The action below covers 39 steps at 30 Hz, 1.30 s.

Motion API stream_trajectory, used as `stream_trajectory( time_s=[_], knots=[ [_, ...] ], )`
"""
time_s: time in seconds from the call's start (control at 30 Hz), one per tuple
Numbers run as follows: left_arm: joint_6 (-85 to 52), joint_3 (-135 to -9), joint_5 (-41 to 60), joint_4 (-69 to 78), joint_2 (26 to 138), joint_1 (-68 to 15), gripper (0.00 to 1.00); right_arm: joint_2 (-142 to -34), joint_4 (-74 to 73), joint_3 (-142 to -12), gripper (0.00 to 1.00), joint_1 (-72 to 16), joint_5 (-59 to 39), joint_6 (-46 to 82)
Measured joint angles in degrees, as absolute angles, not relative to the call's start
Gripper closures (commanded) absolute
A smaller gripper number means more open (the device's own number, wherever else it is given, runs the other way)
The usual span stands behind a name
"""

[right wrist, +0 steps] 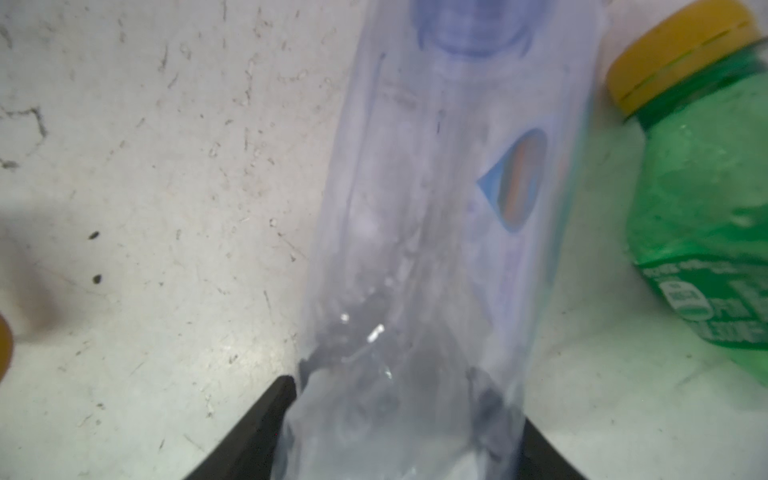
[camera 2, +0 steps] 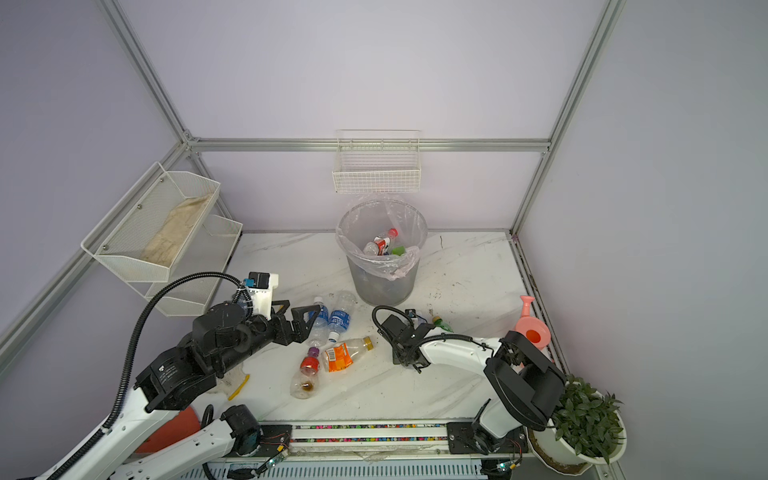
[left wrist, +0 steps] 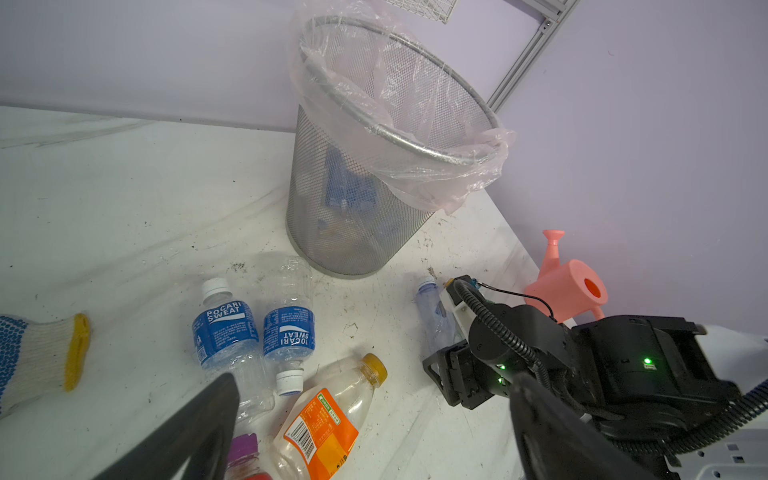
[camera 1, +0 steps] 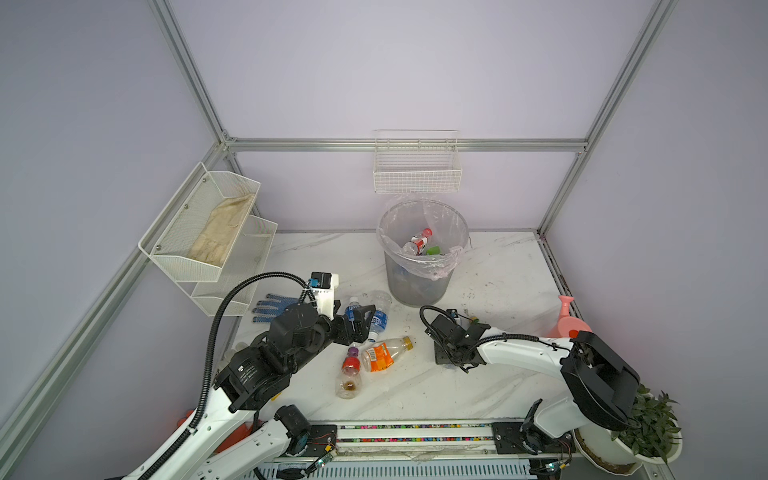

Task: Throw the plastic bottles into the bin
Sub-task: 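Close the right gripper around the clear blue-cap water bottle while the left gripper draws back, then lift the clear water bottle with the right gripper and carry it over the bin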

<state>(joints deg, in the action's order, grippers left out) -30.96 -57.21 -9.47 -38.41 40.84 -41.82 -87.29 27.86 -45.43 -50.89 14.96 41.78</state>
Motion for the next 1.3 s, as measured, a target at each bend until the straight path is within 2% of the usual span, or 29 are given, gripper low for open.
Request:
stream_trajectory(
  time_s=[0.17,0.37,0.9,1.3],
  knots=[
    [-31.0,-56.55,-9.61,-38.65,40.34,-41.82,0.0,-85.89,28.18,-45.43,0.55,-51.66,15.35,42.3],
    [-31.9,-56.31,-9.65,-38.68,39.62,-41.82,0.0,-82.28,29.39,-45.95,0.63,-53.98,15.62,43.62],
    [-34.89,-51.44,-9.63,-38.87,35.75,-41.82,0.0,-76.82,35.48,-59.46,0.68,-65.52,17.17,45.23],
    [-36.42,-49.98,-9.65,-38.89,33.91,-41.82,0.0,-81.71,39.81,-77.93,0.68,-74.54,20.73,42.7]
  ],
)
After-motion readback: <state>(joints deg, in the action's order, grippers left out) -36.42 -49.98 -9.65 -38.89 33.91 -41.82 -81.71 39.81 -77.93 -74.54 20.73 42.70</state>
